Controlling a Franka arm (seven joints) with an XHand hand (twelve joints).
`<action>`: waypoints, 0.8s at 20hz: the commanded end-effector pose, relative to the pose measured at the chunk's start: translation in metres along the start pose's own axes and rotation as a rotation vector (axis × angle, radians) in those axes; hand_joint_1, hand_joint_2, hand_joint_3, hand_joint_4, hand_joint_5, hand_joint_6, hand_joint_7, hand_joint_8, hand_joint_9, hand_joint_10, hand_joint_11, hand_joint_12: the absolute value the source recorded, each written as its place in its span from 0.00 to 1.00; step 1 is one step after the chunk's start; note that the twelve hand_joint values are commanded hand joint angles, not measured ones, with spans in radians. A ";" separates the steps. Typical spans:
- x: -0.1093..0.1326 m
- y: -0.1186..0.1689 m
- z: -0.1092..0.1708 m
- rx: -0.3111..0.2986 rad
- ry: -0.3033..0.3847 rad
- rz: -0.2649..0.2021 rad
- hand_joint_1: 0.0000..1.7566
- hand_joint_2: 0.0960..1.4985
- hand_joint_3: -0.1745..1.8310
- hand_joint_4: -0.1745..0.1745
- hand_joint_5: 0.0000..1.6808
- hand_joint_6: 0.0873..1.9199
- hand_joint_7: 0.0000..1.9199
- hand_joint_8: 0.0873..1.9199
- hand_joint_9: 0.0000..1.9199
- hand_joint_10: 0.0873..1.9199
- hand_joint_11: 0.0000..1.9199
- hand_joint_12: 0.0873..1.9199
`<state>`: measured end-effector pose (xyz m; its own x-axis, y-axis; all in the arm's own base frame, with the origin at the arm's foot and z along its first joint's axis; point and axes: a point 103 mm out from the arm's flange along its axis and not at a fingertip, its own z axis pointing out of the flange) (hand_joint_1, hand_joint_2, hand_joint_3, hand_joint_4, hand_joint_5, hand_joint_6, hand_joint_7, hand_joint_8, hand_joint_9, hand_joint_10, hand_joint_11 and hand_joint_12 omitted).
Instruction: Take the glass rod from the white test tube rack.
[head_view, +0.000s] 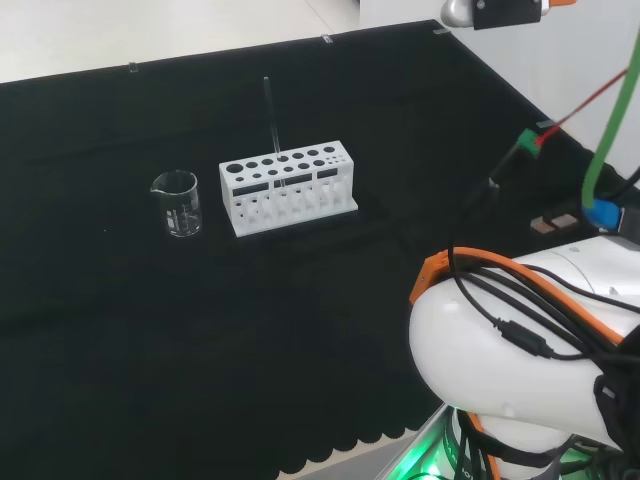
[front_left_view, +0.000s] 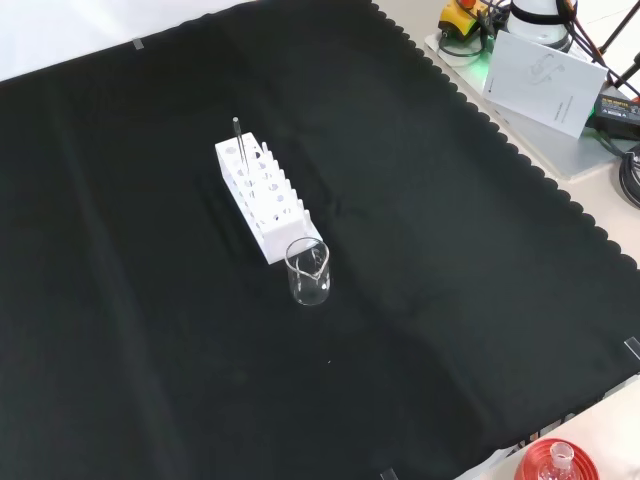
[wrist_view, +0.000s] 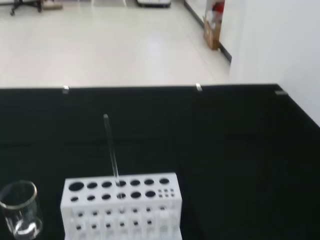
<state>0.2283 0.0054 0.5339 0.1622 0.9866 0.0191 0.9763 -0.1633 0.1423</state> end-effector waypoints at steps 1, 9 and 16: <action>0.002 0.001 -0.001 -0.091 0.053 -0.041 0.47 0.71 0.00 0.03 0.33 0.05 0.31 0.39 0.36 0.37 0.30 0.65; 0.012 0.021 0.024 -0.056 0.046 -0.079 0.51 0.69 0.00 0.00 0.33 0.36 0.40 0.36 0.45 0.33 0.39 0.62; 0.014 0.031 0.031 -0.045 0.041 -0.098 0.51 0.69 0.00 0.00 0.35 0.38 0.41 0.37 0.46 0.33 0.39 0.62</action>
<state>0.2590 0.0123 0.5118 0.0758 0.9960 0.0480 0.9766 -0.0838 0.1982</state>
